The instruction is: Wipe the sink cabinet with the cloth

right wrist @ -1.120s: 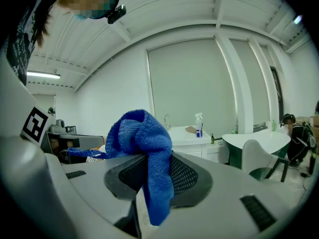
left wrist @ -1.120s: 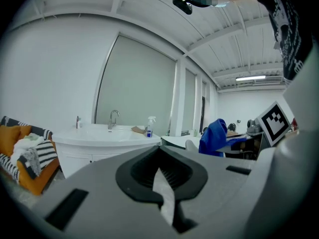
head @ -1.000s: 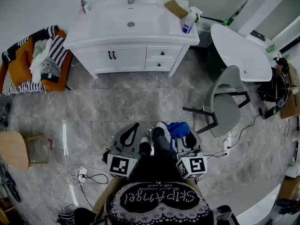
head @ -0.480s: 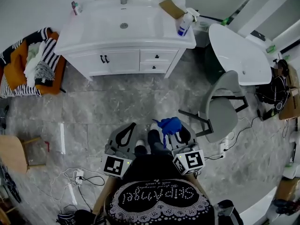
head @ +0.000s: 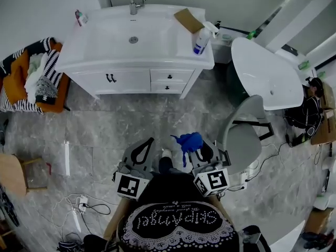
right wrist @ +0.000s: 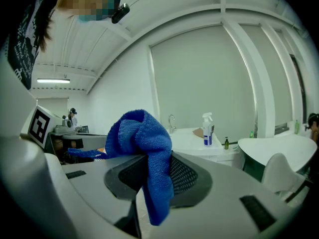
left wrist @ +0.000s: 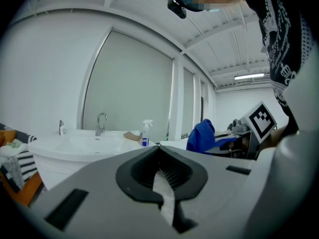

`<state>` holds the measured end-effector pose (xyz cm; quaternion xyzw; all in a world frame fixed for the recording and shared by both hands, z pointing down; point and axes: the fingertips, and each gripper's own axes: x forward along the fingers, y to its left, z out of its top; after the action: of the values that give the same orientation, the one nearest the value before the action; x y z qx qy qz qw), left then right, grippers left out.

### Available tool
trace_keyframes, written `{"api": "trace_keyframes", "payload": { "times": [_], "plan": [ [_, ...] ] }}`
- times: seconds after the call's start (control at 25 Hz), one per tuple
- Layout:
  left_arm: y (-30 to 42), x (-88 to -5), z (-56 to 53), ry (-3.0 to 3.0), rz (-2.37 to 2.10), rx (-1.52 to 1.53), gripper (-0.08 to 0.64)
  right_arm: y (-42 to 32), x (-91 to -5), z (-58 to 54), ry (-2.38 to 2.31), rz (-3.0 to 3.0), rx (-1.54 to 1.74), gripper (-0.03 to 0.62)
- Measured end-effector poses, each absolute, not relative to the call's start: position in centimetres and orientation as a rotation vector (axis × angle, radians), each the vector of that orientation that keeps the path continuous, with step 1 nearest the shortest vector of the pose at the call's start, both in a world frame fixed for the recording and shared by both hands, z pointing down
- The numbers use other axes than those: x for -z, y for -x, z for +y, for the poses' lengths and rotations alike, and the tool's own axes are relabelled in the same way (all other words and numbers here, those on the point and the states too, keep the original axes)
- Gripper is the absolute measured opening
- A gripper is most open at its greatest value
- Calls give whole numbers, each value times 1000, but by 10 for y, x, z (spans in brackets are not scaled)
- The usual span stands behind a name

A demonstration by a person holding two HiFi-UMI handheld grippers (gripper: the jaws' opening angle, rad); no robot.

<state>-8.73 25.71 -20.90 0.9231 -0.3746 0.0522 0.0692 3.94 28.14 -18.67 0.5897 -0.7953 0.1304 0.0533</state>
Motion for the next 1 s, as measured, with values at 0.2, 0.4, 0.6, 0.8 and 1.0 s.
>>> {"api": "trace_keyframes", "payload": {
  "times": [0.2, 0.4, 0.6, 0.8, 1.0],
  "plan": [
    [66, 213, 237, -2780, -1154, -149, 3, -66, 184, 266, -1808, -2412, -402, 117],
    [56, 213, 229, -2749, -1206, -144, 3, -85, 179, 261, -1815, -2406, -423, 117],
    [60, 208, 227, -2719, -1233, -155, 3, -92, 173, 260, -1836, -2388, -467, 117],
    [74, 207, 220, -2701, -1273, -164, 3, -89, 171, 258, -1829, -2383, -482, 117],
    [85, 202, 210, -2699, -1267, -194, 3, -74, 164, 250, -1793, -2382, -509, 117]
  ]
}}
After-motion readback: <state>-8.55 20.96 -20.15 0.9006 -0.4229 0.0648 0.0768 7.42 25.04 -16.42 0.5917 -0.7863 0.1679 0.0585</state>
